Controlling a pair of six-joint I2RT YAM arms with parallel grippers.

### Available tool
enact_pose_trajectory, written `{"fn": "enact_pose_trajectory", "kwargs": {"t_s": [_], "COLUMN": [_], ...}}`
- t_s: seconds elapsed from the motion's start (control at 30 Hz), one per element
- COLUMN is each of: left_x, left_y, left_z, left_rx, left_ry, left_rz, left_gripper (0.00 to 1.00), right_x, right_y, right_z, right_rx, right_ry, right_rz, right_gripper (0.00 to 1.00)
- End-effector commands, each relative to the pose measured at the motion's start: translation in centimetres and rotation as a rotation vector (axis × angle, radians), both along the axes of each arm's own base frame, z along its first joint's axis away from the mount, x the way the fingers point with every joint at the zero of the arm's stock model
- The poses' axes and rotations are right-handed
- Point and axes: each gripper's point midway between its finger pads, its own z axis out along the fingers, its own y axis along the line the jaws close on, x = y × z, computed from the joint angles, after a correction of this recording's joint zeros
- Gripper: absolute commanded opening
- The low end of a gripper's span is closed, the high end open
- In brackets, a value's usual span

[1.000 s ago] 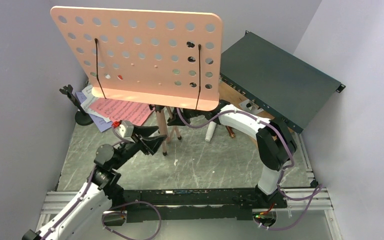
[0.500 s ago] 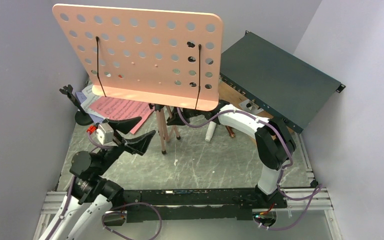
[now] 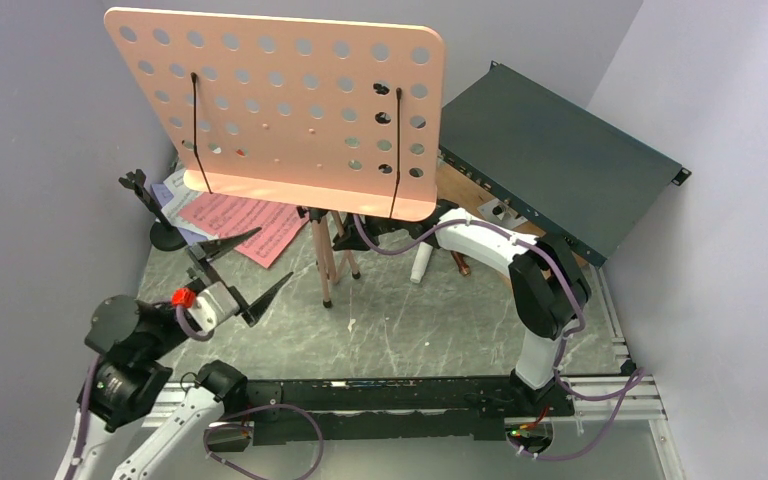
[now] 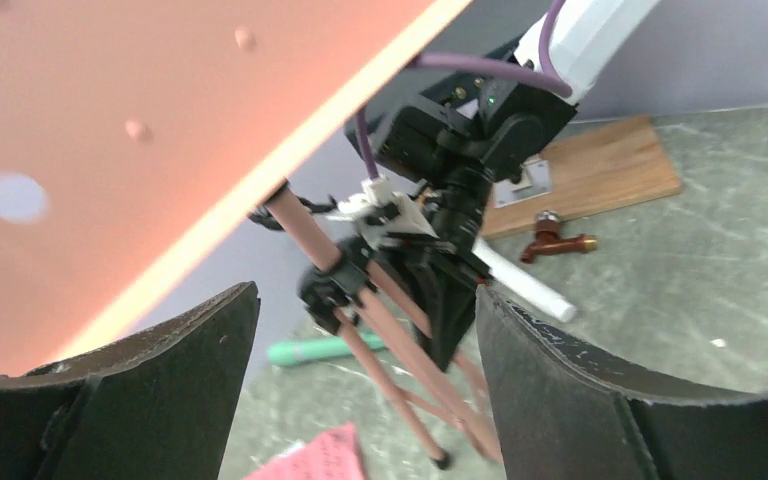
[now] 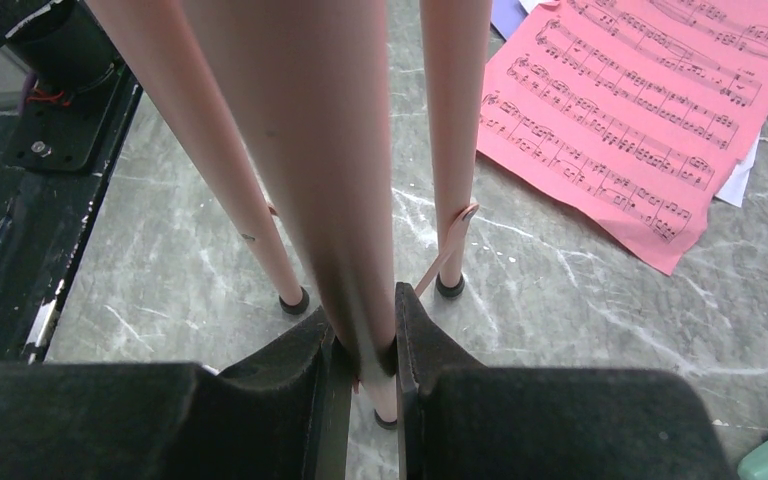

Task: Pack up the instrument practice props
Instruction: Close the music stand at the center of the board.

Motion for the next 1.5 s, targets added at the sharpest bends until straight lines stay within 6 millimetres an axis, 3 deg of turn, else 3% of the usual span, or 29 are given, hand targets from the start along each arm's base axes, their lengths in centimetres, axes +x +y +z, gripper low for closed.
{"fn": "enact_pose_trajectory", "kwargs": {"t_s": [0.0,0.13,0.33,0.47,0.6,0.73,1.03,1.23,1.3,1.47], "left_x": [-0.2,0.9,5.3,6.8,7.8,8.6,10.2,11.8,11.9,12.2], "left_y": [0.0,-0.6,-1.7,-1.9,-1.9,-1.6,-0.9,-0.9,-1.2,-0.2], "left_z": [0.9,3.2,4.2,4.5,3.8,3.8,3.6,2.8,2.8,5.9], "left_rx": [0.231,0.290,0.425,0.477,0.521,0.551,0.648,0.709,0.703,0.494], "left_ry": [-0.195,-0.307,-0.329,-0.357,-0.362,-0.415,-0.530,-0.579,-0.568,-0.397], "left_rz": [-0.016,-0.014,0.032,0.059,0.073,0.117,0.205,0.249,0.241,0.320], "left_gripper": [0.84,0.86,0.77,0.71,0.64,0.49,0.38,0.17,0.01,0.00], "right_x": [-2.2,-2.2,-2.2,-2.2,-2.2,-2.4,-3.6,-3.9,-3.9,-3.7], "right_y": [-0.4,-0.4,-0.3,-0.4,-0.4,-0.3,0.2,0.3,0.3,0.3], "right_z": [-2.2,-2.3,-2.5,-2.3,-2.3,-2.4,-0.8,-0.2,-0.1,1.1], "right_rx": [-0.073,-0.075,-0.079,-0.079,-0.080,-0.079,-0.032,-0.019,-0.019,-0.017], "right_ry": [0.196,0.200,0.204,0.202,0.207,0.219,0.310,0.330,0.330,0.327], "right_rz": [0.017,0.017,0.022,0.023,0.027,0.033,0.087,0.098,0.099,0.092], "right_gripper": [0.00,0.00,0.00,0.00,0.00,0.00,0.00,0.00,0.00,0.00]}}
